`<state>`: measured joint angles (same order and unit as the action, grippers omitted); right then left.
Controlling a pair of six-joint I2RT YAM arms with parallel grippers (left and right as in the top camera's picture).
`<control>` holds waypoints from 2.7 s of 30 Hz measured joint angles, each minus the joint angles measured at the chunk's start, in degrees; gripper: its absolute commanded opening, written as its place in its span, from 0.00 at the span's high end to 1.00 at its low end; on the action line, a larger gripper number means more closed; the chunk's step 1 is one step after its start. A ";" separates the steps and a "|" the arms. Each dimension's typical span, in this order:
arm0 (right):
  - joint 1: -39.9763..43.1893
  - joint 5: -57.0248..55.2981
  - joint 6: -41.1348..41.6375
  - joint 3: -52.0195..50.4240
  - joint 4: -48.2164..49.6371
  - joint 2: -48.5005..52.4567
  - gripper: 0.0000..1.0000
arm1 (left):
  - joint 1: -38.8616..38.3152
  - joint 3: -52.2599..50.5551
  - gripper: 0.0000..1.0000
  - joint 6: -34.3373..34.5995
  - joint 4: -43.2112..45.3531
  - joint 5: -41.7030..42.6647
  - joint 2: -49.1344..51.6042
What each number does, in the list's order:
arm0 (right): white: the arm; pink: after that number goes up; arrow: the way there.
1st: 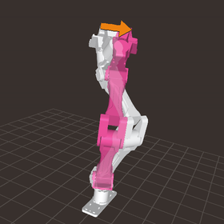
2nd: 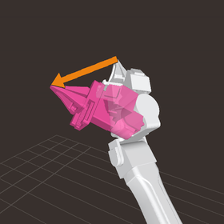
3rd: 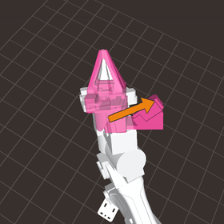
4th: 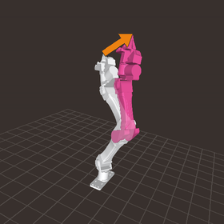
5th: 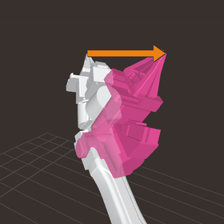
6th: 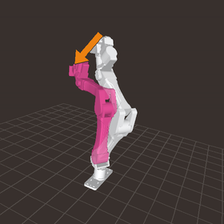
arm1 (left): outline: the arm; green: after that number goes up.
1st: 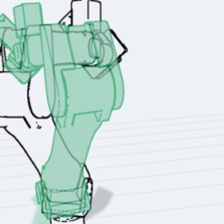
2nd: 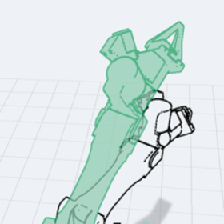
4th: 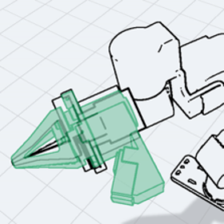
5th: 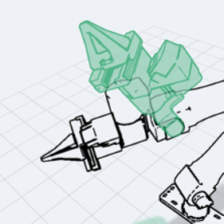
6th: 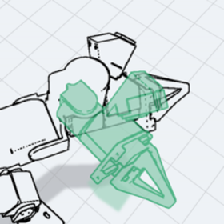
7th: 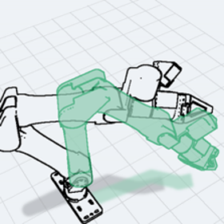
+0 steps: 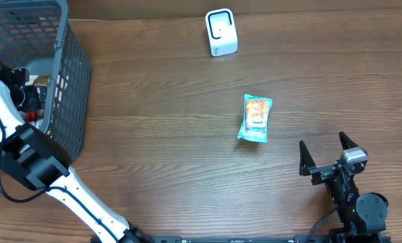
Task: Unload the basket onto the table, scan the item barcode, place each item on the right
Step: 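Move the left gripper back into the basket and grasp the brown pouch, then lift the brown pouch with red stick out of the basket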
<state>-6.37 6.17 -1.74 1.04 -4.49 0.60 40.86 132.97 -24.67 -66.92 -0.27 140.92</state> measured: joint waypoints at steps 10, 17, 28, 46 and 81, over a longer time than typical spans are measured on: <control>0.02 0.00 0.00 0.00 0.00 0.00 0.00 | 0.00 -6.03 0.00 -3.06 6.86 2.95 0.00; 0.02 0.00 0.02 0.00 0.02 0.00 0.00 | 0.07 -11.91 0.00 -5.03 12.57 6.21 -1.66; 0.00 0.00 0.04 0.00 -0.02 0.00 0.00 | 0.00 -14.60 0.38 -5.92 12.20 9.66 -2.82; 0.00 0.00 0.02 0.00 -0.02 0.00 0.00 | 0.00 -12.37 0.96 2.29 8.39 9.75 -3.26; 0.00 0.00 0.00 0.00 -0.02 0.00 0.00 | -6.56 34.34 0.96 27.78 -29.81 10.62 -23.17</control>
<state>-6.37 6.17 -1.74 1.04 -4.51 0.60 34.30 167.30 3.11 -96.73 10.35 117.75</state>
